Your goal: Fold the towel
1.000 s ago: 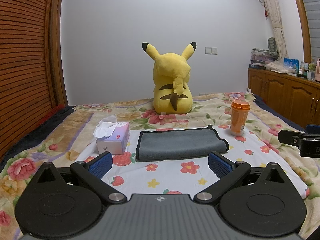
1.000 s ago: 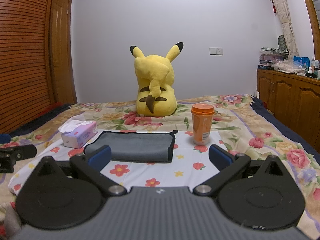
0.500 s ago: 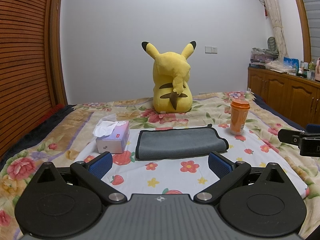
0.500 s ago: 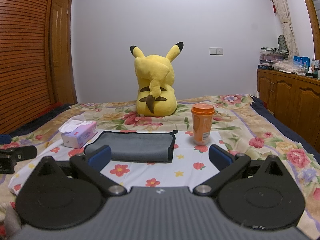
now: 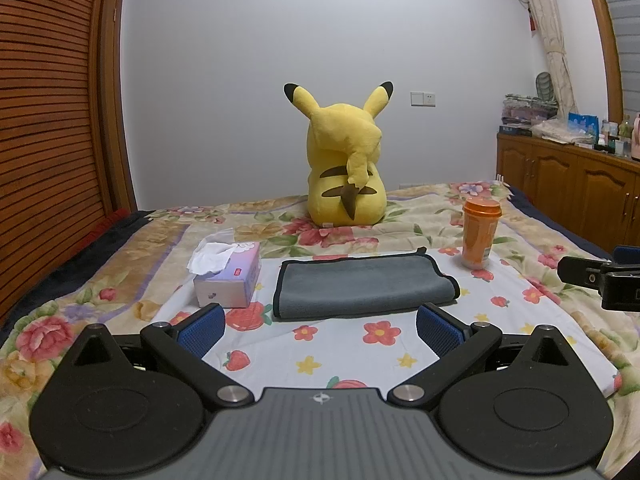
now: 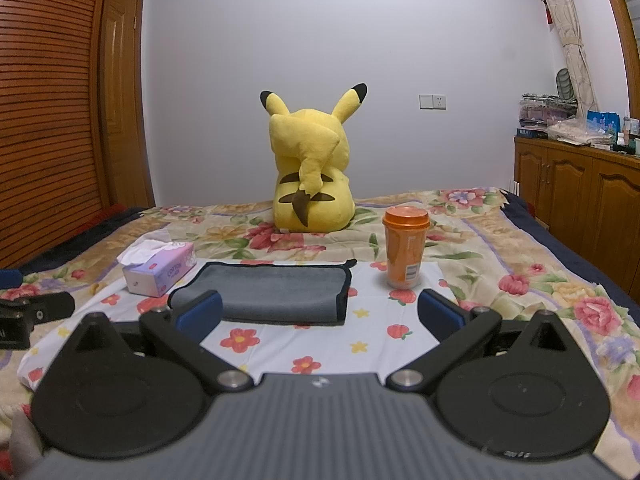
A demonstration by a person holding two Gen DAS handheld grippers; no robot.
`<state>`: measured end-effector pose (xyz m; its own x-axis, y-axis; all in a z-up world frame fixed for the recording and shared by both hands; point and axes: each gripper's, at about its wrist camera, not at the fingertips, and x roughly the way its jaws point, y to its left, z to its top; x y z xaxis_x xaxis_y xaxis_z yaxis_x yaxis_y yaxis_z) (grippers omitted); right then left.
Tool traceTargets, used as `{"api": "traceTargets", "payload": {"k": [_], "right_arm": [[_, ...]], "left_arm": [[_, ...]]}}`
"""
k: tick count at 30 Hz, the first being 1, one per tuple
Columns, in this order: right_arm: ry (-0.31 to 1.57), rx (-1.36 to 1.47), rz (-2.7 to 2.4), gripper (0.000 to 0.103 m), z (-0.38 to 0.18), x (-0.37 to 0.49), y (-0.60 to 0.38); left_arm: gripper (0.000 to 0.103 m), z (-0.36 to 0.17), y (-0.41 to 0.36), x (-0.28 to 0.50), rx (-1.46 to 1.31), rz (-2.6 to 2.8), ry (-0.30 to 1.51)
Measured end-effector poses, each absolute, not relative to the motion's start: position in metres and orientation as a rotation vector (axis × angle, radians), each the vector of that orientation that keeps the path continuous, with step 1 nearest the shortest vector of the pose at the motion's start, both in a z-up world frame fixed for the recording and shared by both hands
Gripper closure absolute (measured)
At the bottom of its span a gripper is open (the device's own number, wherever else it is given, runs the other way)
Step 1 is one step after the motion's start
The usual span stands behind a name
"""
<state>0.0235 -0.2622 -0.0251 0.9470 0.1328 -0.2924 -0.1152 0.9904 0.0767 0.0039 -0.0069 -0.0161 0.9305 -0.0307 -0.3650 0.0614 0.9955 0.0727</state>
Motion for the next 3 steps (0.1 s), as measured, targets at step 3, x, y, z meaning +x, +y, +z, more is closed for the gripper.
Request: {"api": "traceTargets", "payload": {"k": [3], "right_arm": [[0.301, 0.059, 0.127, 0.0, -0.025, 0.0236, -0.2623]], "left_arm": [[0.0, -0.0161, -0.007, 0.0041, 0.085, -0.047, 0.372]]}}
